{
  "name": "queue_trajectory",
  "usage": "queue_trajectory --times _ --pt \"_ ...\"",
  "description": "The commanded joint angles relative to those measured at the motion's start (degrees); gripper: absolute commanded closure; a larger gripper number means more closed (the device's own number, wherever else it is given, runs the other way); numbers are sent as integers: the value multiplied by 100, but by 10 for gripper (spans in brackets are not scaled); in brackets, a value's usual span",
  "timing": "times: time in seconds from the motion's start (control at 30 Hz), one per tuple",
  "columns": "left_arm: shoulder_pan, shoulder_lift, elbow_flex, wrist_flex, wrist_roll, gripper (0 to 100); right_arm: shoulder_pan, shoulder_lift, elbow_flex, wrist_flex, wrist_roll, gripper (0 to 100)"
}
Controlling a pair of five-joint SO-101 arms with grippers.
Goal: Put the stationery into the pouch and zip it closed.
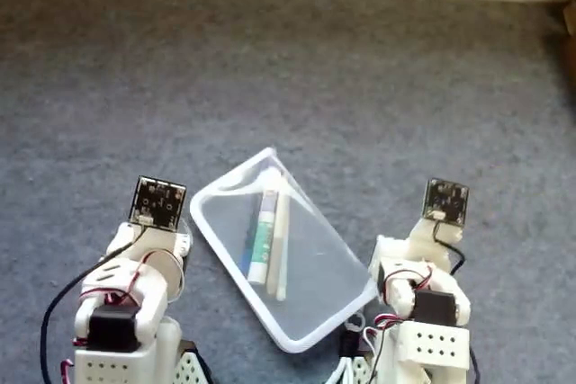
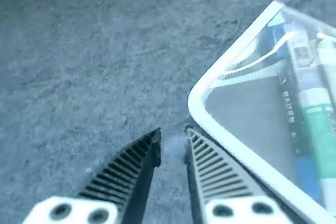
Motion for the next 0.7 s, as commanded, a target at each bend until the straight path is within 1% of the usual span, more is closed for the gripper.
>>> queue_trajectory --times 0.0,0.17,0.23,0.4,0.67 --pt "-391 -31 418 -281 18 915 57 -119 286 -136 -62 995" --pt "-848 -4 1112 -800 18 915 84 -119 884 -136 -62 995" --pt "-980 -4 1095 -835 26 915 92 -119 936 -136 -62 995" --pt "-1051 -4 1095 -791 26 915 92 -119 936 -136 -62 995" --pt "-1051 -4 1095 44 26 915 92 -119 936 -136 -62 995"
